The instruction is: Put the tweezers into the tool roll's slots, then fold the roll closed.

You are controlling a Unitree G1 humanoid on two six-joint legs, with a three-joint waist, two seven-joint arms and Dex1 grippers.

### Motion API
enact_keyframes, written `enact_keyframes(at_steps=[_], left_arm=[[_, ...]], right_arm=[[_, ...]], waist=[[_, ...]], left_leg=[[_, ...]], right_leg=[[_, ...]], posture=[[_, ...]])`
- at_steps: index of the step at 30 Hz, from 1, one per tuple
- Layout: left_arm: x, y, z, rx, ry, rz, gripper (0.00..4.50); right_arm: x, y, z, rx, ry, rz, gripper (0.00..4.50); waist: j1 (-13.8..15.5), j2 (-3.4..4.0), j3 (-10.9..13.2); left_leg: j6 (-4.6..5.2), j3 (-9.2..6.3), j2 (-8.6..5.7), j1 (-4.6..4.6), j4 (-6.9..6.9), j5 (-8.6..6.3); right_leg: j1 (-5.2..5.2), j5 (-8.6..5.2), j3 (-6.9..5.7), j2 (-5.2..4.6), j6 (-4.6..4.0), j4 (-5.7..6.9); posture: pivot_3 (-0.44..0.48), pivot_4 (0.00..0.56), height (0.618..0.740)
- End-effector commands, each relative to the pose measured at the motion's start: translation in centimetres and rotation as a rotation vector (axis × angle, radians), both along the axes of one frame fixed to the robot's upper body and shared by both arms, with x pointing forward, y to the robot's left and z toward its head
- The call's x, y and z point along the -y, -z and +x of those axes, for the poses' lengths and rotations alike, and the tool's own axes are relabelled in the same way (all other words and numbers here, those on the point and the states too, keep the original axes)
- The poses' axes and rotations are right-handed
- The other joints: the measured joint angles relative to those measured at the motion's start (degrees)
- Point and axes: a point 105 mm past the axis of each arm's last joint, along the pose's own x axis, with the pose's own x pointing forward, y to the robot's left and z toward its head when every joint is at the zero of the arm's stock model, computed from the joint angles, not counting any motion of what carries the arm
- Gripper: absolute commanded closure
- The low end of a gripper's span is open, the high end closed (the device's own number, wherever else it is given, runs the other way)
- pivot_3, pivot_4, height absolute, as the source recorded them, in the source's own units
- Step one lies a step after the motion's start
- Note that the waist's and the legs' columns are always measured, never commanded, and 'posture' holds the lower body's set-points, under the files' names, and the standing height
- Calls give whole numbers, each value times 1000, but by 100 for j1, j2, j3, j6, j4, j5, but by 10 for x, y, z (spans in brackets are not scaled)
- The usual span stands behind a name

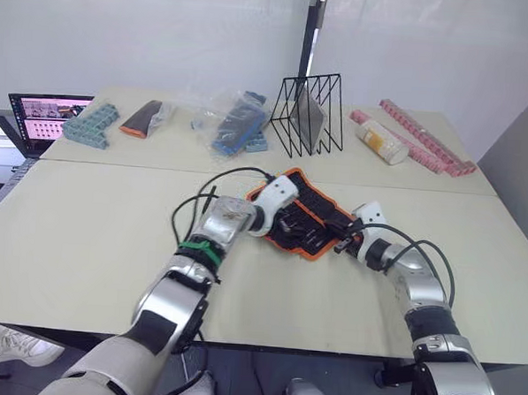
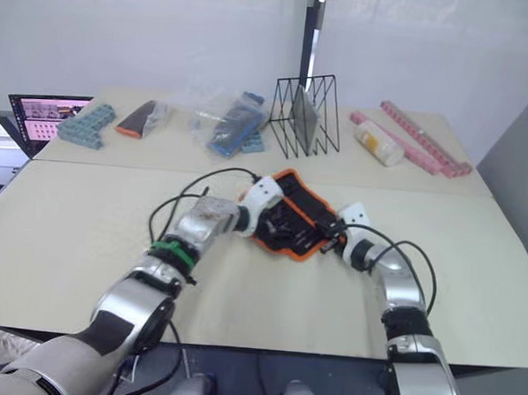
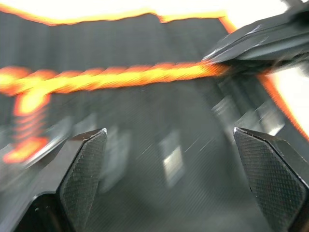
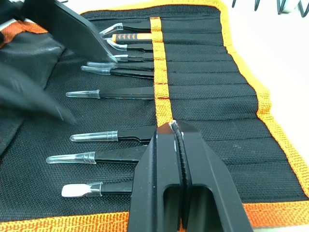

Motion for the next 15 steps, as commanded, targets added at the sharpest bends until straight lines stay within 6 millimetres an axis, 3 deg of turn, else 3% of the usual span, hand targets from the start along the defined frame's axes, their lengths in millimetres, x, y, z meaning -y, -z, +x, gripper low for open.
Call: enact_keyframes(at_steps=[1, 4, 8, 11, 15], left_arm=[[-19, -40, -4, 130, -43, -63, 42], [-41, -58, -13, 203, -90, -129, 42], [-90, -68, -33, 271, -190, -151, 42], [-129, -62, -51, 255, -305, -187, 42], [-190, -37, -85, 224, -499, -187, 42]], right_arm=[[8, 29, -6, -104, 17, -46, 4500], [8, 29, -6, -106, 13, -48, 4500], [8, 29, -6, -106, 6, -47, 4500], [9, 29, -6, -105, 1, -44, 4500], [11, 27, -6, -103, -1, -33, 4500]], waist=[[16, 0, 0], [81, 0, 0], [88, 1, 0], [87, 1, -1], [91, 0, -1]], left_leg=[[0, 0, 0, -1, 2, 0], [0, -1, -1, -4, 9, 0], [0, 0, 0, -1, 9, 0], [0, 1, 4, 2, 2, -1], [1, 2, 5, 2, 3, -2]], right_leg=[[0, 0, 0, -1, 0, 0], [1, 0, 0, -2, 0, 0], [1, 0, 0, -2, -1, 0], [1, 0, 1, -2, -1, 0], [0, 1, 0, -4, -1, -3]], posture=[[0, 150, 735], [0, 150, 735], [0, 150, 735], [0, 150, 735], [0, 150, 735]])
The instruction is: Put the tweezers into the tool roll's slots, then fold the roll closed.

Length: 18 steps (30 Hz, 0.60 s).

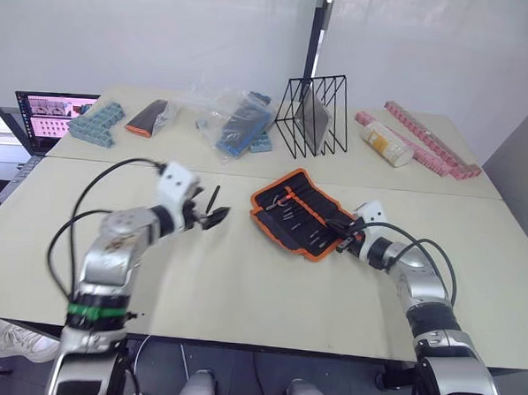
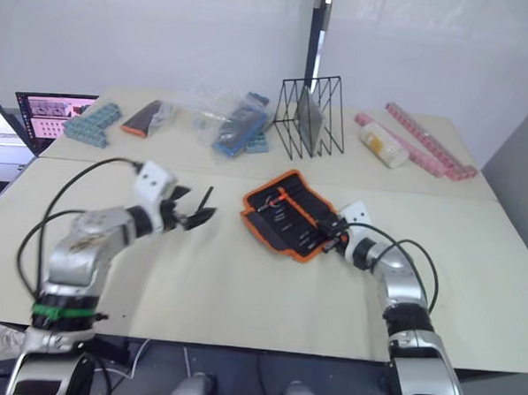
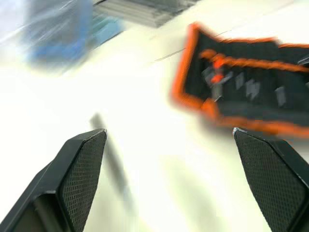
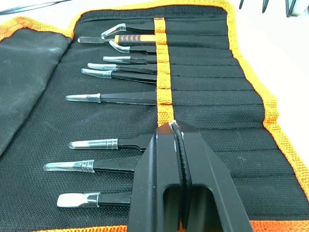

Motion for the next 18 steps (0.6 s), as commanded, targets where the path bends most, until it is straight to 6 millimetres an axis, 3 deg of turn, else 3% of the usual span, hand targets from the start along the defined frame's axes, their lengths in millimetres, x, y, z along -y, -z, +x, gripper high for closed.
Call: enact_keyframes(at_steps=[1, 6, 12, 18], left_arm=[[-44, 1, -28, 36, -133, -4, 42], [-101, 39, -84, -15, -345, -14, 42], [-111, 57, -126, -29, -435, -112, 42], [-109, 72, -149, -64, -469, -154, 42]], right_arm=[[8, 28, -8, -97, 11, -27, 4500], [12, 28, -8, -99, 1, -28, 4500], [21, 29, -11, -105, -3, -40, 4500], [20, 29, -12, -109, -24, -44, 4500]], waist=[[4, -1, 0], [15, -13, -6], [54, -27, -15], [28, -29, -19]], left_leg=[[0, 0, 0, 1, -1, 0], [-1, 5, 4, -1, -3, -1], [-2, 12, 4, -1, -4, -2], [-2, 13, 5, 0, -6, -2]], right_leg=[[0, 0, 0, 0, 0, 0], [3, 0, 0, -3, -1, -24], [8, -1, 1, -7, -3, -42], [7, -1, 3, -6, -3, -44]], posture=[[0, 150, 735], [0, 150, 735], [0, 150, 735], [0, 150, 735]])
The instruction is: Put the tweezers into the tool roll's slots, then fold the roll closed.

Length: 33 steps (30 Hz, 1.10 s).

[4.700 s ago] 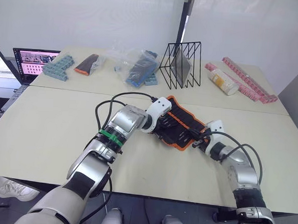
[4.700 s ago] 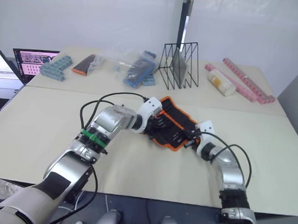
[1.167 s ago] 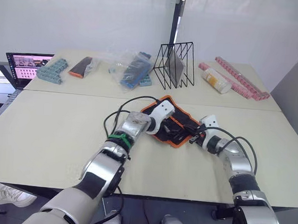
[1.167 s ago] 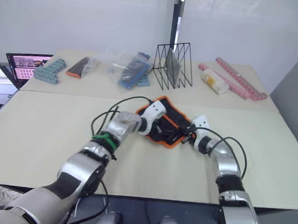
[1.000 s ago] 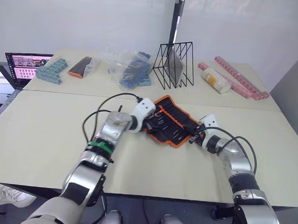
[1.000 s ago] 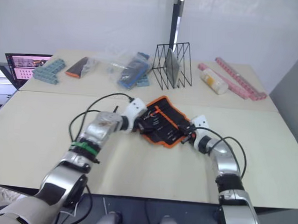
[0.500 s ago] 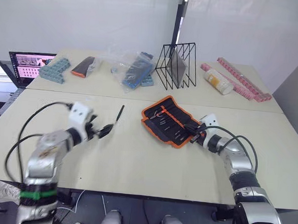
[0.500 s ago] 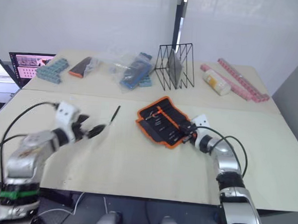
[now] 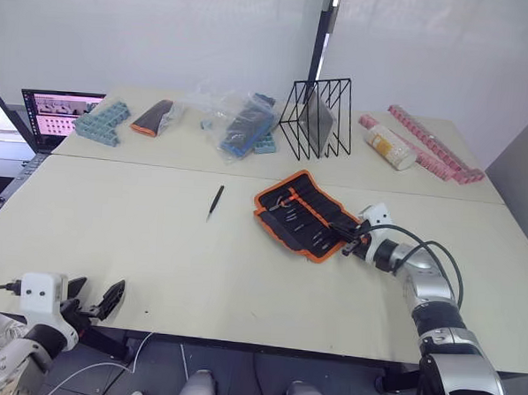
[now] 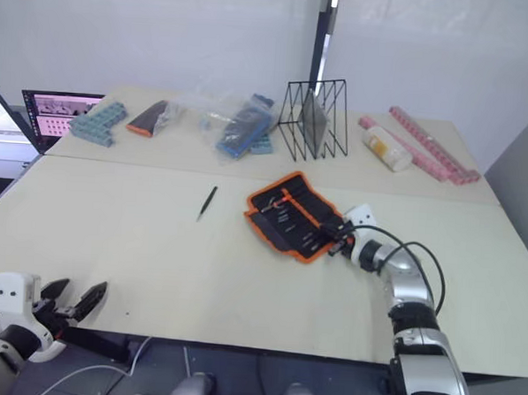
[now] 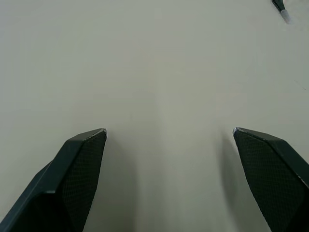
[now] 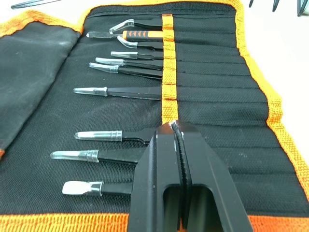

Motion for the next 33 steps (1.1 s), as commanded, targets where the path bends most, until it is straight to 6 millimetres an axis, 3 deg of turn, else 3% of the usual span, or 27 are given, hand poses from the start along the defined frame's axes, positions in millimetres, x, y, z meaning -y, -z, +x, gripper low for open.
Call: enact_keyframes(at_steps=[1, 8, 14, 18, 23, 33], left_arm=[[1, -2, -9, 15, -8, 0, 42], [4, -7, -8, 53, -11, -5, 42], [18, -20, 11, 98, 41, -14, 42], [38, -46, 42, 181, 67, -102, 42], [69, -61, 79, 184, 129, -110, 42], [121, -47, 145, 42, 149, -34, 42]], right_arm=[[9, 25, -9, -94, 9, -37, 4500], [9, 27, -9, -97, 9, -38, 4500], [11, 27, -9, -95, 17, -38, 4500], [12, 27, -9, -92, 24, -39, 4500], [14, 25, -9, -84, 32, -40, 4500], [12, 21, -9, -69, 37, -38, 4500]], waist=[[-9, 0, -1], [-12, -1, -2], [-3, -1, -2], [27, -3, -3], [0, -6, -5], [9, -7, -5]], left_leg=[[0, 2, 0, 0, 0, 0], [1, 2, 0, 1, -2, 0], [1, 1, 0, 0, -1, 0], [1, 0, 0, 0, 2, 0], [1, -2, -1, 0, 5, 0], [1, -6, -4, -1, 8, 0]], right_leg=[[0, 0, 1, -1, 0, -2], [-1, -2, 1, 1, -3, -2], [-1, -2, 1, 1, -3, -2], [1, -2, 0, 1, -3, -1], [3, -1, -1, 2, -2, 2], [5, 0, -1, 3, -1, 3]], posture=[[0, 150, 735], [0, 150, 735], [0, 150, 735], [0, 150, 735], [0, 150, 735], [0, 150, 735]])
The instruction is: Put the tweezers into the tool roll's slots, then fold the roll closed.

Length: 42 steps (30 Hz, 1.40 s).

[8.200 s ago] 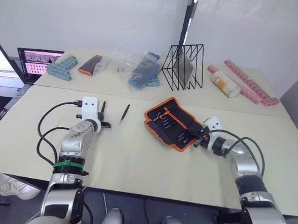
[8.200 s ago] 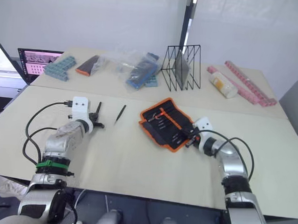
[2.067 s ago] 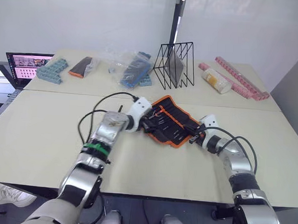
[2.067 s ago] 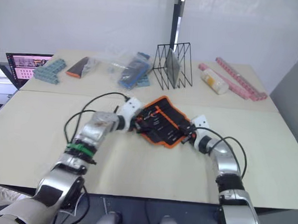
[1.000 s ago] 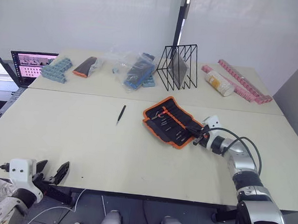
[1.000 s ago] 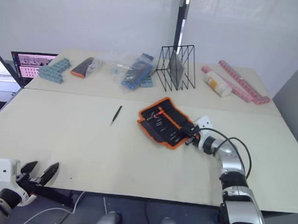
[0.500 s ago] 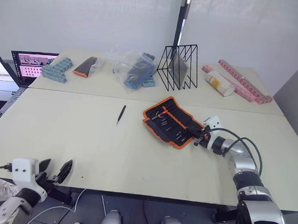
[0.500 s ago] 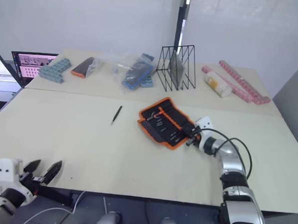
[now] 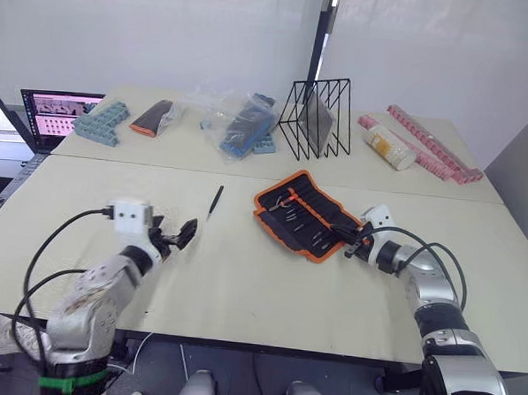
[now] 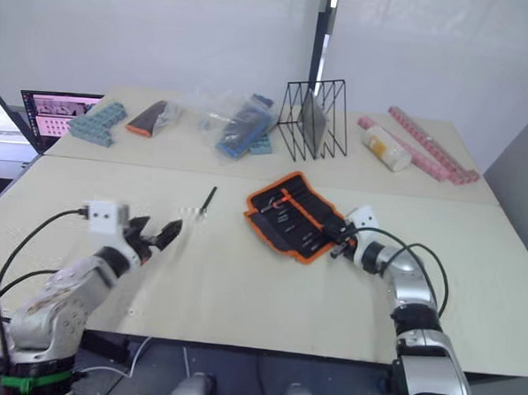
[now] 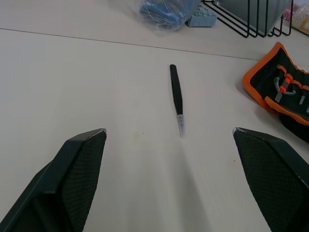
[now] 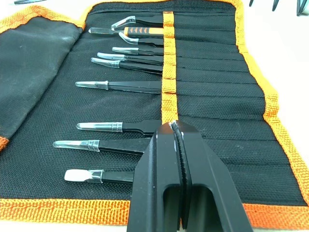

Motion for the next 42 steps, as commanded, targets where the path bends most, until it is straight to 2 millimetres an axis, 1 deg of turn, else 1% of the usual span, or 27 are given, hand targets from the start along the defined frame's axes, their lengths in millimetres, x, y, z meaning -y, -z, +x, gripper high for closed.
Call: enact_keyframes(at_steps=[1, 4, 7, 10, 13, 17, 21, 23, 24, 26, 27, 28, 29, 31, 35, 37, 39, 42], left_arm=[[15, 7, 24, -37, -3, 71, 42], [29, 2, 44, -19, 6, 79, 42], [37, 1, 58, -13, 23, 112, 42], [40, 1, 72, -25, 33, 146, 42], [40, 3, 82, -36, 37, 191, 42], [45, 11, 87, -73, 65, 195, 42], [50, 21, 87, -100, 98, 219, 1160], [49, 23, 87, -108, 98, 220, 1860], [49, 24, 86, -111, 98, 220, 2086], [46, 26, 86, -115, 93, 222, 2811], [45, 26, 86, -113, 89, 221, 3169], [42, 25, 85, -107, 84, 226, 3428], [41, 23, 85, -91, 84, 229, 3878], [38, 17, 85, -57, 81, 218, 4411], [29, 3, 83, -9, 77, 193, 4465], [27, -11, 82, 37, 86, 179, 4465], [28, -20, 81, 60, 100, 162, 4465], [46, -40, 76, 101, 199, 174, 4465]], right_arm=[[8, 23, -7, -86, 31, -31, 4500], [6, 22, -7, -85, 28, -31, 4500], [5, 21, -7, -79, 33, -33, 4500], [4, 19, -6, -77, 38, -28, 4500], [3, 19, -7, -76, 38, -28, 4500], [3, 18, -7, -73, 43, -25, 4500], [3, 18, -8, -71, 48, -22, 4500], [3, 18, -8, -70, 50, -22, 4500], [3, 18, -8, -70, 51, -22, 4500], [3, 17, -8, -70, 53, -23, 4500], [4, 17, -8, -70, 54, -24, 4500], [4, 17, -8, -71, 54, -25, 4500], [4, 17, -8, -71, 54, -25, 4500], [4, 18, -8, -75, 52, -30, 4500], [3, 18, -8, -75, 50, -36, 4500], [3, 17, -7, -75, 50, -36, 4500], [3, 17, -7, -75, 49, -37, 4500], [4, 17, -7, -74, 52, -35, 4500]], waist=[[23, 0, 0], [29, -1, 0], [17, 0, 0], [5, 0, 0], [3, 0, 0], [5, 0, 0], [8, 0, 0], [15, 0, 0], [18, 0, 0], [23, 0, 0], [24, 0, 0], [24, 1, 0], [23, 1, 0], [21, 0, 0], [14, 1, 0], [7, 1, 0], [5, 1, 1], [7, 1, 1]], left_leg=[[0, -1, 0, 0, 0, 0], [0, 0, -4, -4, 4, 1], [0, -1, -3, -5, 0, 1], [0, -2, -3, -4, -4, 1], [0, -2, -4, -5, -4, 1], [0, -2, -4, -5, -4, 1], [0, -2, -5, -4, -3, 1], [-1, -1, -5, -5, -3, 1], [-1, -1, -6, -5, -2, 1], [0, -1, -6, -5, -2, 1], [0, -2, -5, -4, -2, 1], [-1, -2, -6, -4, -2, 1], [-1, -2, -6, -5, -2, 1], [0, -1, -6, -5, -2, 1], [0, -2, -5, -5, -3, 1], [0, -2, -5, -6, -4, 1], [0, -2, -4, -9, -4, 1], [-1, -2, -4, -10, -4, 1]], right_leg=[[0, 0, 0, 0, 0, 0], [0, 1, -1, -1, 2, -2], [-3, 1, -1, 0, 2, -1], [-5, 1, -1, 0, 2, 3], [-5, 1, -1, 0, 2, 1], [-5, 1, -2, 0, 3, 2], [-4, 1, -2, 0, 3, 2], [-4, 1, -2, -1, 3, 2], [-4, 1, -2, -1, 3, 2], [-4, 1, -2, -1, 3, 2], [-4, 1, -2, -1, 3, 2], [-4, 1, -2, -1, 3, 2], [-4, 1, -2, -1, 3, 2], [-4, 1, -2, -1, 3, 2], [-4, 1, -2, -1, 3, 2], [-5, 1, -2, 0, 3, 2], [-9, 1, -2, -1, 3, 2], [-9, 1, -2, -1, 3, 1]], posture=[[0, 150, 735], [0, 150, 735], [0, 150, 735], [0, 150, 735], [0, 150, 735], [0, 150, 735], [0, 150, 735], [0, 150, 735], [0, 150, 735], [0, 150, 735], [0, 150, 735], [0, 150, 735], [0, 150, 735], [0, 150, 735], [0, 150, 735], [0, 150, 735], [0, 150, 735], [0, 150, 735]])
